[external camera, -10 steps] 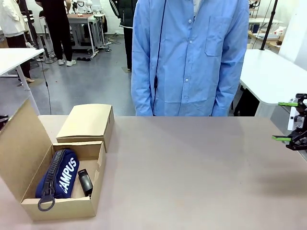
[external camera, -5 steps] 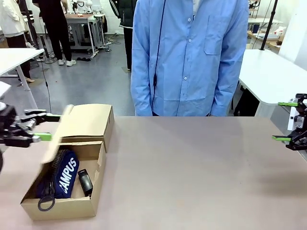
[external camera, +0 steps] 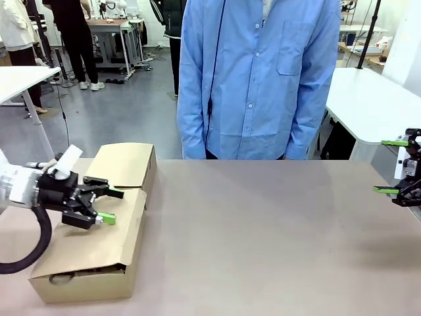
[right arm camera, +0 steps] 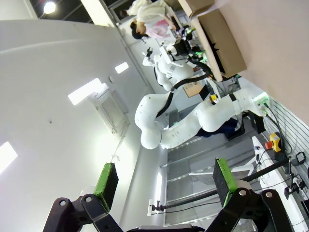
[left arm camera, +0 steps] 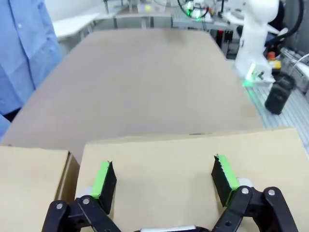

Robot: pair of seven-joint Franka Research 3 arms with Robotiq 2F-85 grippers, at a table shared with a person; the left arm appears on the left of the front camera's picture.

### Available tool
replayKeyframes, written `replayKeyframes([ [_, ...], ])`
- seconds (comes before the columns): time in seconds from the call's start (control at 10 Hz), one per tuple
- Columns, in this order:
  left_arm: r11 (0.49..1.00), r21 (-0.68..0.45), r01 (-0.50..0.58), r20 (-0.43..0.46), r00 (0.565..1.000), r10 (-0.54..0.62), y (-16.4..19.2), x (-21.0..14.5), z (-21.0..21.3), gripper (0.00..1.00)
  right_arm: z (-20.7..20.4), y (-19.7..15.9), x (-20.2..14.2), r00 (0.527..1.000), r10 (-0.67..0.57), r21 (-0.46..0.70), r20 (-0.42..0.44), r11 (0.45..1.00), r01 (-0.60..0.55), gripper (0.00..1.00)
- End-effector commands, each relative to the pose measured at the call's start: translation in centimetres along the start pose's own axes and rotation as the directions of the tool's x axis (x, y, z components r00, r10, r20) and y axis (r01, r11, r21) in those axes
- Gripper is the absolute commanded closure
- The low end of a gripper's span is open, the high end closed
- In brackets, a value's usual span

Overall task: Place items inside the box.
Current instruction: Close the lid of the Mailer Box closest to the robot.

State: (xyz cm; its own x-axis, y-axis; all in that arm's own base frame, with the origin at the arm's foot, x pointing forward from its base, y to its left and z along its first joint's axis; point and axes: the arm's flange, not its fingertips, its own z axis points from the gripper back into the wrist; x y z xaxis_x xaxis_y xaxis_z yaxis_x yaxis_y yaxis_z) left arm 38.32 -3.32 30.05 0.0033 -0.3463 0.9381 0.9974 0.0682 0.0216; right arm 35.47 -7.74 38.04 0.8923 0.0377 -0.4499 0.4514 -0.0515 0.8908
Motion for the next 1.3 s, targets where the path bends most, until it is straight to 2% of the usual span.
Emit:
replayKeyframes([
  [0.0, 0.998, 0.058, 0.027, -0.050, 0.998, -0.024, -6.9, -1.7, -2.8, 0.00, 0.0, 0.6, -0.2, 1.000, -0.019, -0.005, -0.011, 1.000, 0.018, 0.00],
  [0.2, 0.998, 0.037, 0.053, -0.097, 0.994, -0.049, -7.5, -3.2, -3.0, 0.00, 0.0, 0.6, -0.2, 1.000, -0.019, -0.005, -0.011, 1.000, 0.018, 0.00],
  [0.4, 0.998, 0.041, 0.054, -0.082, 0.995, -0.050, -7.5, -2.8, -2.3, 0.00, 0.0, 0.6, -0.2, 1.000, -0.019, -0.005, -0.011, 1.000, 0.018, 0.00],
  [0.6, 0.999, 0.035, 0.023, -0.011, 1.000, -0.022, -7.5, -1.1, -0.6, 0.00, 0.0, 0.6, -0.2, 1.000, -0.019, -0.005, -0.011, 1.000, 0.018, 0.00],
  [0.9, 1.000, -0.014, 0.010, 0.218, 0.976, -0.007, -9.2, 5.2, 5.8, 0.00, 0.0, 0.6, -0.2, 1.000, -0.019, -0.005, -0.011, 1.000, 0.018, 0.00],
  [1.0, 0.999, -0.049, 0.002, 0.259, 0.966, 0.010, -9.8, 6.4, 7.6, 0.00, 0.0, 0.6, -0.2, 1.000, -0.019, -0.005, -0.011, 1.000, 0.018, 0.00],
  [1.2, 0.996, -0.076, -0.038, 0.229, 0.972, 0.055, -10.6, 7.1, 10.7, 0.00, 0.0, 0.6, -0.2, 1.000, -0.019, -0.005, -0.011, 1.000, 0.018, 0.00],
])
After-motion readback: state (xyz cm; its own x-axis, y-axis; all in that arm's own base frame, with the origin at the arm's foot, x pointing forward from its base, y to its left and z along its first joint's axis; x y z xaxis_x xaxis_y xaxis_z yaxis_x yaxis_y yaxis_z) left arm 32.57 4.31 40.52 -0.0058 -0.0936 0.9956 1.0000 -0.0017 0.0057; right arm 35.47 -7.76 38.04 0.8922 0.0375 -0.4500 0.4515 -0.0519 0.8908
